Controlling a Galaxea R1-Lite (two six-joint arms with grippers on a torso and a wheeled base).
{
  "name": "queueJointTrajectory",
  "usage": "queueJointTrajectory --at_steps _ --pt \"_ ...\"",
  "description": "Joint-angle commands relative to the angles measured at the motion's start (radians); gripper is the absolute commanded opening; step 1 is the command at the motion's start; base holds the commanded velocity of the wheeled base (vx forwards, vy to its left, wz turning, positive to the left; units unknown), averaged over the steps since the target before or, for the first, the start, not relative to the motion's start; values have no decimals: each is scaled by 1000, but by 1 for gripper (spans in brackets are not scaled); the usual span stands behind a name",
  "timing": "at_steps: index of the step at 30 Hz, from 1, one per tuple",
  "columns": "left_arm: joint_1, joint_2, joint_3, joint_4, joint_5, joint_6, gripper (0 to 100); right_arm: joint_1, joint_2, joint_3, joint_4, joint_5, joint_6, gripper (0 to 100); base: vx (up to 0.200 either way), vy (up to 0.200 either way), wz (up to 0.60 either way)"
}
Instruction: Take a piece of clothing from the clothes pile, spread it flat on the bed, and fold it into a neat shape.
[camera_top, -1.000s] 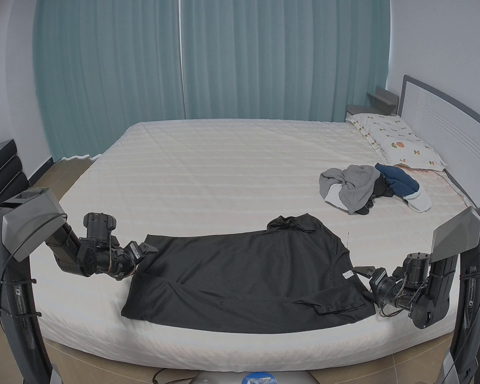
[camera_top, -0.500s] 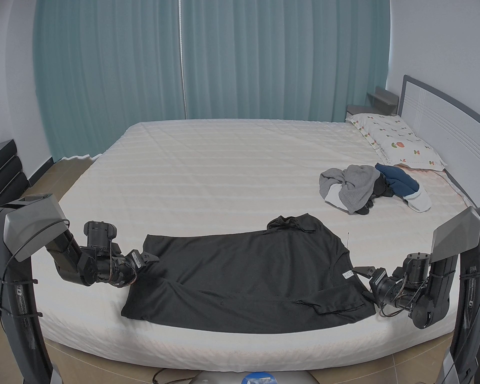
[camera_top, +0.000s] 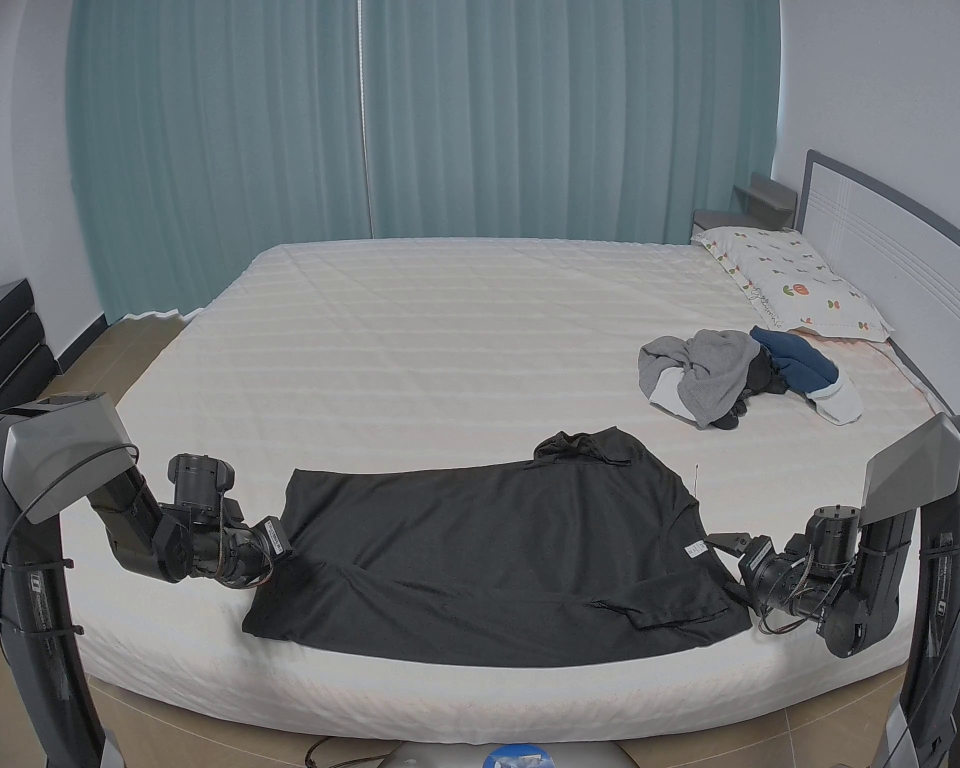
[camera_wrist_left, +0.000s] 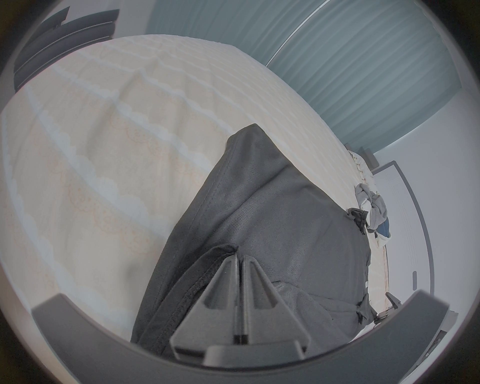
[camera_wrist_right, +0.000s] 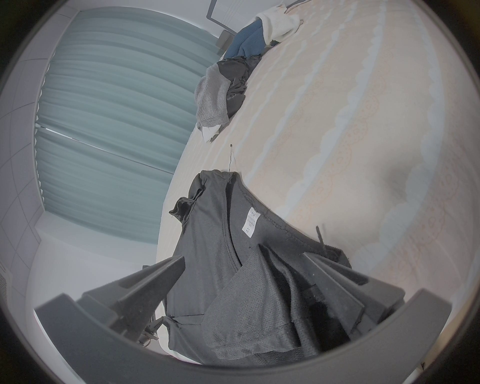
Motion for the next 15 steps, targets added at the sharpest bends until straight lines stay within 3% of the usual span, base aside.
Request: queueJointTrajectory --at_steps 1,8,15 --pt "5 -48 31 1 0 -2 0 0 -11 0 -13 -2 0 100 0 0 0" --pt "8 -134 83 4 5 -12 0 25 -107 35 -13 -48 -41 100 0 0 0" --pt "8 -185 145 3 71 -11 0 85 -107 37 2 -55 -170 100 0 0 0"
